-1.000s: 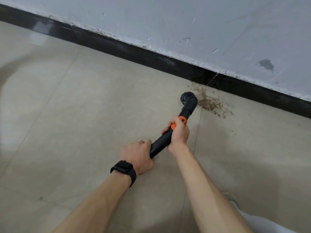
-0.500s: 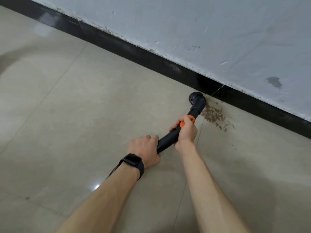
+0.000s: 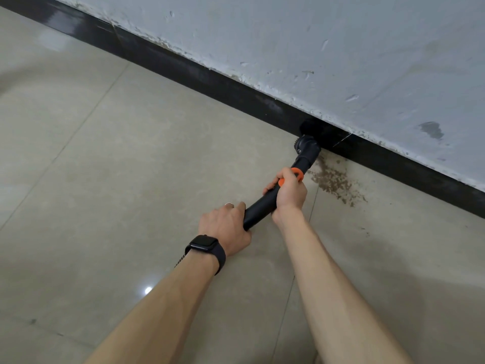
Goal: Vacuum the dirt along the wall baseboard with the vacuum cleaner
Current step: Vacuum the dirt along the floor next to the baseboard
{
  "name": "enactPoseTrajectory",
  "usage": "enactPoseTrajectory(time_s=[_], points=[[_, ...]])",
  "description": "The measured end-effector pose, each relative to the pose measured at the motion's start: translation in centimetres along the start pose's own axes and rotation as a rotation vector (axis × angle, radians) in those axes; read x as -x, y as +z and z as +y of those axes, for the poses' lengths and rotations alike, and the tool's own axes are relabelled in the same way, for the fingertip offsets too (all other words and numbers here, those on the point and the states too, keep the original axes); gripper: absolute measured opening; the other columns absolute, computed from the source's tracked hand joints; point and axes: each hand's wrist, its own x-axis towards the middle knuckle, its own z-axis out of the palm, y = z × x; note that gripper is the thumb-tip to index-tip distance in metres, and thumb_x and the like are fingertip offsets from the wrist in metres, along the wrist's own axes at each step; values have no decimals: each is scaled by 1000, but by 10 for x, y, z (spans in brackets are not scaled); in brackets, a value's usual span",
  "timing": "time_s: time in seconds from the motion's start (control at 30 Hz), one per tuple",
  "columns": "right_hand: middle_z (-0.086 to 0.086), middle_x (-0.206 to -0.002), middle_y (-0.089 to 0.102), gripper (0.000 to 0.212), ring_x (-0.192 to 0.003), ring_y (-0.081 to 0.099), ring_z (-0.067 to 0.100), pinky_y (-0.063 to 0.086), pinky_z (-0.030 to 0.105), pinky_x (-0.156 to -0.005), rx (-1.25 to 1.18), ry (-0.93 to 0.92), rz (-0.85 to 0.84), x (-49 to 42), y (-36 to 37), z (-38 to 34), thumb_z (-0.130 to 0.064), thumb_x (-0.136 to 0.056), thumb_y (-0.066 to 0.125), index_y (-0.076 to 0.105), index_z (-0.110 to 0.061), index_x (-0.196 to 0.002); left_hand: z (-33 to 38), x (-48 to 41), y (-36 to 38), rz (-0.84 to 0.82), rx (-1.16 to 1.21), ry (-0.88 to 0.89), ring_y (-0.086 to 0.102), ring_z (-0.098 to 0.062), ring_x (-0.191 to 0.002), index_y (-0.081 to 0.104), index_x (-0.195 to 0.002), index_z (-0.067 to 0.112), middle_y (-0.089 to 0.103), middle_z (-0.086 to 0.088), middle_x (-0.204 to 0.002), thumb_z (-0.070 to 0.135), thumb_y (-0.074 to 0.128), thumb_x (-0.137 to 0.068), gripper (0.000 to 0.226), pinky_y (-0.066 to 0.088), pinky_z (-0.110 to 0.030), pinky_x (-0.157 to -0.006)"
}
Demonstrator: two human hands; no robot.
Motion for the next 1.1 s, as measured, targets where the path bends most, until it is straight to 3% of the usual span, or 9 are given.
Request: enactPoseTrajectory(time_s=[0.17,0.33,0.47,0.57,0.67,0.77,0.87,1.0,1.1], points=[[4,-53,47,15,-40,46,18,45,28,-46,52,1,-47,8,39,10,-2,-79,57,48,-11,-70,-30,13,-2,69,125,-47,51,-26,-67,32,-99,27,47,7,-85,35,56,-84,29,40,-32,-56],[2,-52,50,13,-38,50,21,47,31,-47,190,-12,-155,24,89,27,-7,-76,60,49,-9,-83,-59,34,-7,190,216,-93,56,-27,-89,37,-127,22,58,-1,-106,24,55,-89,42,48,-38,-64],[4,-57,59,30,-38,56,19,50,29,-46,332,-3,-215,44,122,42,-12,-80,61,54,-2,-107,-84,42,-15,191,284,-200,48,-20,-64,33,-114,25,49,6,-83,27,58,-86,37,33,-31,-50],[9,-68,65,34,-36,59,16,49,24,-41,417,-11,-181,58,132,55,-18,-85,59,51,-4,-115,-107,49,-22,197,312,-223,47,-11,-56,31,-100,31,49,9,-71,31,61,-81,36,29,-29,-47],[7,-66,67,32,-39,60,17,56,30,-49,448,-6,-130,67,124,58,-20,-88,57,48,-8,-116,-114,55,-22,186,302,-195,44,-8,-54,29,-92,34,48,10,-67,33,64,-79,36,26,-27,-46],[6,-67,69,31,-52,64,21,63,40,-66,442,13,-38,72,99,54,-24,-91,55,46,-11,-117,-107,61,-19,129,293,-101,45,-8,-54,30,-91,36,47,13,-67,34,63,-79,36,27,-27,-47],[4,-63,69,31,-50,64,19,57,31,-56,363,14,88,73,59,53,-26,-90,57,49,-10,-116,-91,67,-13,34,236,23,50,-19,-59,30,-92,34,48,12,-68,37,60,-78,33,33,-30,-51],[-5,-44,62,31,-41,62,12,59,33,-54,248,9,214,73,4,54,-22,-90,60,53,-5,-114,-66,77,2,-62,153,150,55,-21,-65,33,-99,32,55,9,-78,41,57,-81,32,40,-31,-55],[-5,-43,60,29,-41,61,15,56,32,-53,222,-1,272,73,-32,51,-22,-88,60,53,-5,-110,-44,81,13,-116,103,237,58,-24,-69,32,-103,30,58,6,-85,42,55,-82,33,46,-33,-59]])
